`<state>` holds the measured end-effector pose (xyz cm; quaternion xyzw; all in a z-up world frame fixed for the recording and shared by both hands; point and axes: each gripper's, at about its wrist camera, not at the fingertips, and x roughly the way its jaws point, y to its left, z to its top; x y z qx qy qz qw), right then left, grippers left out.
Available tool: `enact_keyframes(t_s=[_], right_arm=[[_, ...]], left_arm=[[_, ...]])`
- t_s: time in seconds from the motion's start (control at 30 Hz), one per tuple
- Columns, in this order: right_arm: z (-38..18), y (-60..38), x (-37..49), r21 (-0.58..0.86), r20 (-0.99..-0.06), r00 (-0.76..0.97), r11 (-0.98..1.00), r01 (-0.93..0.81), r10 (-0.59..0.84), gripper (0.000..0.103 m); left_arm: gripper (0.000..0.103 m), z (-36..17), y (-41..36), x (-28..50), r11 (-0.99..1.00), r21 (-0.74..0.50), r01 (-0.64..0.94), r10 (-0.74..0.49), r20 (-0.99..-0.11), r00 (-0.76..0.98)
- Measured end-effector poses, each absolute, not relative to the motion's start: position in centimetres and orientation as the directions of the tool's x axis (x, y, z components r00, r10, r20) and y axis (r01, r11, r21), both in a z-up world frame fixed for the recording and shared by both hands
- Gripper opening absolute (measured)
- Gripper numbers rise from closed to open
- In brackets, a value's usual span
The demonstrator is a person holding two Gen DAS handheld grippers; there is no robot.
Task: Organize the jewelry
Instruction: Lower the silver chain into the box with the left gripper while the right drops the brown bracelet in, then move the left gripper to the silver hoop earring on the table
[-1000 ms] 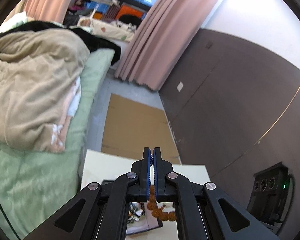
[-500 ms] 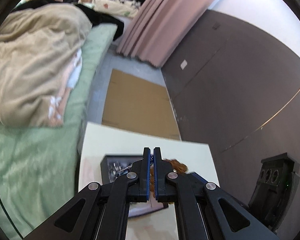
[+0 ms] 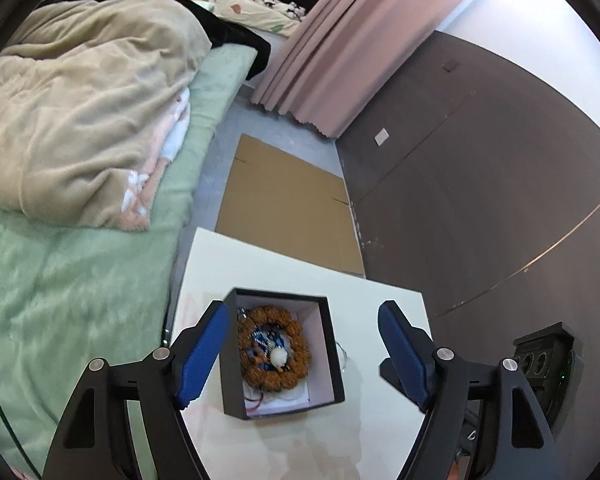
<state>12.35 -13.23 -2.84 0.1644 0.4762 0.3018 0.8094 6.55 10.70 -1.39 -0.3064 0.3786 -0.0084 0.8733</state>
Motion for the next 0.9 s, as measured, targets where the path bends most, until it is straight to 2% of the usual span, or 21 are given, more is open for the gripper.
enact_keyframes(t_s=[0.1, 0.23, 0.3, 0.7, 0.83, 0.9], right_arm=[[-2.6, -14.7, 12.1, 0.556, -0.672, 0.387, 0.775, -0.3, 0.632, 0.053], [-2.3, -16.5, 12.0, 0.546, -0.675, 0.422, 0.794, -0.266, 0.606, 0.057], [-2.2, -17.7, 12.0, 0.548, -0.677, 0.433, 0.8, -0.243, 0.595, 0.063], [-2.9, -23.4, 13.1, 0.515, -0.737, 0.451, 0.85, -0.106, 0.503, 0.066], [-3.0, -24.5, 13.6, 0.497, -0.753, 0.449, 0.863, -0.088, 0.48, 0.066], [-3.0, -25.1, 13.8, 0.502, -0.753, 0.449, 0.861, -0.078, 0.48, 0.066]], left_arm=[[0.077, -1.5, 9.9, 6.5, 0.821, -0.53, -0.211, -0.251, -0.668, 0.7], [0.078, -1.7, 8.2, 6.6, 0.845, -0.501, -0.187, -0.252, -0.683, 0.686], [0.077, -1.9, 7.4, 6.7, 0.855, -0.491, -0.169, -0.261, -0.688, 0.677], [0.077, -2.9, 1.4, 8.5, 0.919, -0.389, -0.061, -0.263, -0.72, 0.642], [0.06, -3.9, -0.5, 9.7, 0.93, -0.365, -0.04, -0.266, -0.746, 0.61], [0.055, -4.5, -1.3, 10.2, 0.931, -0.362, -0.035, -0.272, -0.757, 0.594]])
